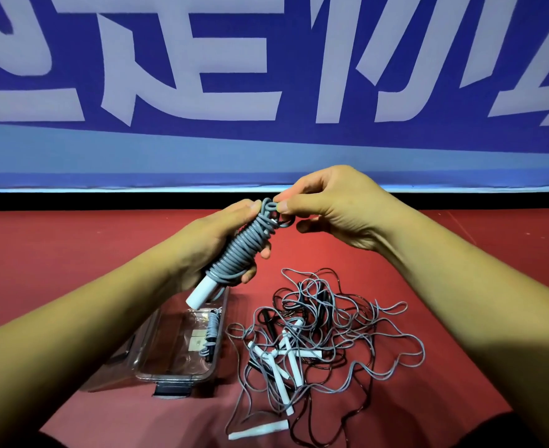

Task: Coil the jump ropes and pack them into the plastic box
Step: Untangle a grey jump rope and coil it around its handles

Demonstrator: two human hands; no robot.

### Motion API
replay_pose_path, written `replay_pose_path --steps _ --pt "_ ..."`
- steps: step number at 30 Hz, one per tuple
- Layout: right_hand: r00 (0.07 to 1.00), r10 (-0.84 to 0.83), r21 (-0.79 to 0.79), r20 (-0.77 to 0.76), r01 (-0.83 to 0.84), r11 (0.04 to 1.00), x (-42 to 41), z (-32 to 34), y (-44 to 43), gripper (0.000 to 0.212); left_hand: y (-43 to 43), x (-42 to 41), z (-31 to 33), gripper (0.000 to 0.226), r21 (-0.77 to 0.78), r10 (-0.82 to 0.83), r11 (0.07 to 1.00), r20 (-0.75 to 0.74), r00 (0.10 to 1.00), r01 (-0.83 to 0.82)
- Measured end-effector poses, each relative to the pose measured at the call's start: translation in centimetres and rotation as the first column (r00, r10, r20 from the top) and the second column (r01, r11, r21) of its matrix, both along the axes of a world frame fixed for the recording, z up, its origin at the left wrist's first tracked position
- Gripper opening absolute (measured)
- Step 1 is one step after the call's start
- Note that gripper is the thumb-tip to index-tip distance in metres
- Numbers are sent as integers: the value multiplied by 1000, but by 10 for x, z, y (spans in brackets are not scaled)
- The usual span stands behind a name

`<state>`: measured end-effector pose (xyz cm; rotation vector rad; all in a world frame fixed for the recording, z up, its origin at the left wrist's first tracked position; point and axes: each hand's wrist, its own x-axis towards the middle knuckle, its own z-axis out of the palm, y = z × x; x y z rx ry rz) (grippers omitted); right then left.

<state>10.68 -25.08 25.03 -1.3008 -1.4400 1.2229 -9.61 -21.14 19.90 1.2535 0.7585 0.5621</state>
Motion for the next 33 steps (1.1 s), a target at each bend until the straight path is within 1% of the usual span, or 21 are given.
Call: replay_pose_path --steps 1,3,5,8,10,12,14,15,16,18,19,20,23,24,26,28,30,31,33 --pt "1000 -8 27 19 8 1000 0 1 -1 9 4 0 -3 39 30 -3 1000 -14 1000 4" --pt "997 -30 94 71 24 995 -2 4 -3 7 5 -1 -2 37 41 -10 999 5 1000 10" --pt "984 -49 178 169 19 984 -4 8 -5 4 4 -1 1 36 42 -10 999 -2 1000 10" --pt "937 -84 278 339 -14 960 -8 12 -8 4 7 1 0 43 88 -2 996 -21 1000 4" --pt "913 -123 324 388 -10 946 -12 11 -8 4 6 4 4 47 139 5 990 -46 999 1" --pt "901 -160 366 404 1 931 -14 6 -6 5 6 5 5 50 162 14 987 -54 998 -5" --pt "884 -172 389 434 -12 921 -16 2 -5 19 5 3 4 53 159 14 987 -71 997 -3" --pt "880 -151 382 451 -36 924 -16 1 -5 27 6 2 4 53 153 16 988 -75 997 -4" --pt "881 -115 364 459 -69 929 -16 1 -5 31 5 1 5 54 145 15 989 -71 997 -4" --pt "871 -65 348 487 -125 929 -14 1 -5 22 3 1 7 57 160 2 987 -91 996 13" --pt "862 -72 359 502 -132 924 -14 0 -5 16 1 2 9 56 157 -1 987 -92 996 15" --pt "856 -91 377 510 -127 918 -14 -1 -4 12 0 3 10 50 130 -8 991 -81 997 19" --pt "860 -144 397 489 -73 915 -15 -5 -2 5 -5 3 14 26 -16 -65 998 49 997 66" --pt "867 -162 397 472 -45 917 -16 -7 -1 4 -5 2 15 22 -32 -74 997 67 995 76" --pt "899 -172 385 403 4 923 -17 -10 0 6 -4 -1 16 24 -33 -88 995 65 994 90" --pt "937 -134 330 322 22 944 -16 -14 2 14 -3 -4 17 32 1 -91 996 14 996 91" --pt "957 -79 246 280 8 969 -14 -18 2 23 -3 -5 17 36 75 -75 994 -84 994 81" --pt "966 -45 199 254 -7 980 -14 -21 3 23 -5 -5 15 33 102 -66 992 -126 990 79" --pt "986 -2 99 165 -14 995 -14 -27 6 13 -5 -5 11 28 121 -50 990 -171 984 71"
